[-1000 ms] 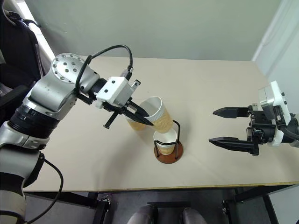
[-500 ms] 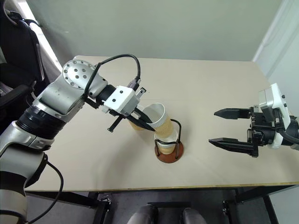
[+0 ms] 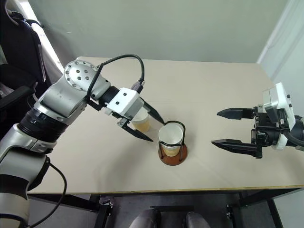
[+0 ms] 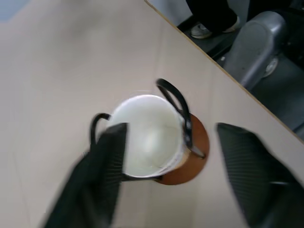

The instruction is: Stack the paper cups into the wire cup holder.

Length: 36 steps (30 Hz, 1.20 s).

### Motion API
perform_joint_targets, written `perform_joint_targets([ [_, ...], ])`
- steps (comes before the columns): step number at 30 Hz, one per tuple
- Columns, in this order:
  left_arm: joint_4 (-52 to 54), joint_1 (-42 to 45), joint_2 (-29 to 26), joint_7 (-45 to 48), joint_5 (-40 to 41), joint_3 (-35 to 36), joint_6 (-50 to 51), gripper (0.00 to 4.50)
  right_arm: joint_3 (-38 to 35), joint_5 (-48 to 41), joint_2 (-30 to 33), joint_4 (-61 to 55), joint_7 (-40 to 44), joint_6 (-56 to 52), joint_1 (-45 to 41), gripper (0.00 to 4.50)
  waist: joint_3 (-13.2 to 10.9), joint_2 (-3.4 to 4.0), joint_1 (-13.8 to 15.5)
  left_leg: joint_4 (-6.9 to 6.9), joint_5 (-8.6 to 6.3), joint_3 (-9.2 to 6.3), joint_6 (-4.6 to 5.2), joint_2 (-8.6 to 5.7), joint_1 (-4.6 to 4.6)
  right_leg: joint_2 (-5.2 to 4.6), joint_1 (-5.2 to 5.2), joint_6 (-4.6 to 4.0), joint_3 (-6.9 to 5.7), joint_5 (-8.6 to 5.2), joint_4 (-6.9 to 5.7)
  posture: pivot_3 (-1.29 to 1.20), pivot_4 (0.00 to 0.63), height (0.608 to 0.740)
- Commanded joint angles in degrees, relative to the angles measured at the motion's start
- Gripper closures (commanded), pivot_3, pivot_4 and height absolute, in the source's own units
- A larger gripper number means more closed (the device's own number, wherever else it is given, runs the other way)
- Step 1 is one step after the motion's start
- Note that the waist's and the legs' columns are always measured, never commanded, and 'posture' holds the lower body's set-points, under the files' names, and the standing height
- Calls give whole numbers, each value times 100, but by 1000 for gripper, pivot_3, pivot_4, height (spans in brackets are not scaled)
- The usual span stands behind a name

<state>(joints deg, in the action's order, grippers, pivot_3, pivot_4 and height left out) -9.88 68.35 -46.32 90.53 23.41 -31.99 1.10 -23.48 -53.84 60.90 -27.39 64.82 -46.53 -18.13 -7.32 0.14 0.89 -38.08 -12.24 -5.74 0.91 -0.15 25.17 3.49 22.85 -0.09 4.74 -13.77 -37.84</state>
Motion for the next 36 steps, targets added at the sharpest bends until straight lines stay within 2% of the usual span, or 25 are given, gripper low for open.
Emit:
perform_joint_targets([
  [1, -128, 57, 191, -40, -16, 620, 247, 23, -4, -63, 116, -23, 31, 94, -147, 0, 0, 0, -1, 0, -1, 1, 1, 0, 0, 0, 0, 0, 0, 0, 0, 0, 150, 740],
  [3, -188, 19, 265, -126, -8, 879, 405, 23, 11, -62, 124, -7, 49, 94, -170, 0, 0, 0, -2, 1, -1, 1, 1, 0, 1, 0, 1, 2, 0, 0, 0, 0, 150, 740],
  [5, -386, -123, 87, -171, -142, 1072, 659, 23, 10, -37, 131, 11, 81, 112, -151, 0, 0, 0, -3, 2, -1, 2, 1, 0, 1, 1, 1, 3, 0, -1, 0, 0, 150, 740],
  [8, -1414, -326, -126, -880, -1117, 1130, 331, 23, 36, -8, 134, 13, 78, 131, -148, 0, 3, 10, -22, 4, -2, 5, 2, 1, -7, 0, 1, 5, 3, -2, -2, 0, 150, 740],
  [10, -1932, -442, -102, -1134, -1539, 1120, -47, 23, 42, -38, 134, -21, 43, 114, -158, 0, 2, 12, -31, 10, -2, 4, 2, 3, -17, 1, 1, 3, 6, -2, -7, 0, 150, 740],
  [15, -2813, -434, 247, -1288, -1887, 1267, -384, 23, 92, -37, 152, -31, -24, 98, -227, 0, 1, 9, 56, -5, -3, -1, 4, -3, 4, -2, 6, 7, 5, 0, -2, 0, 150, 740],
  [21, -2948, -550, 439, -989, -2129, 1231, -447, 23, 11, -46, 176, -77, -65, 97, -160, 0, 1, 9, 75, -15, -14, 6, 24, -21, 30, -24, 21, 24, 5, 2, 11, 0, 150, 740],
  [25, -3105, -666, 538, -1144, -2447, 1185, -542, 23, -68, -76, 183, -155, -142, 83, -97, 0, 1, 9, 65, -14, -15, 10, 26, -21, 30, -24, 22, 28, 5, 1, 14, 0, 150, 740],
  [29, -3332, -621, 738, -1366, -2640, 1252, -668, 893, -77, -84, 202, -178, -193, 82, -99, 0, 1, 8, 74, -15, -13, 10, 29, -20, 30, -24, 21, 32, 5, 1, 13, 0, 150, 740],
  [36, -3584, -493, 894, -1548, -2803, 1324, -872, 3479, -79, -66, 229, -170, -231, 110, -72, 0, 1, 8, 70, -20, -9, 15, 36, -23, 31, -29, 20, 42, 5, 8, 12, 0, 150, 740],
])
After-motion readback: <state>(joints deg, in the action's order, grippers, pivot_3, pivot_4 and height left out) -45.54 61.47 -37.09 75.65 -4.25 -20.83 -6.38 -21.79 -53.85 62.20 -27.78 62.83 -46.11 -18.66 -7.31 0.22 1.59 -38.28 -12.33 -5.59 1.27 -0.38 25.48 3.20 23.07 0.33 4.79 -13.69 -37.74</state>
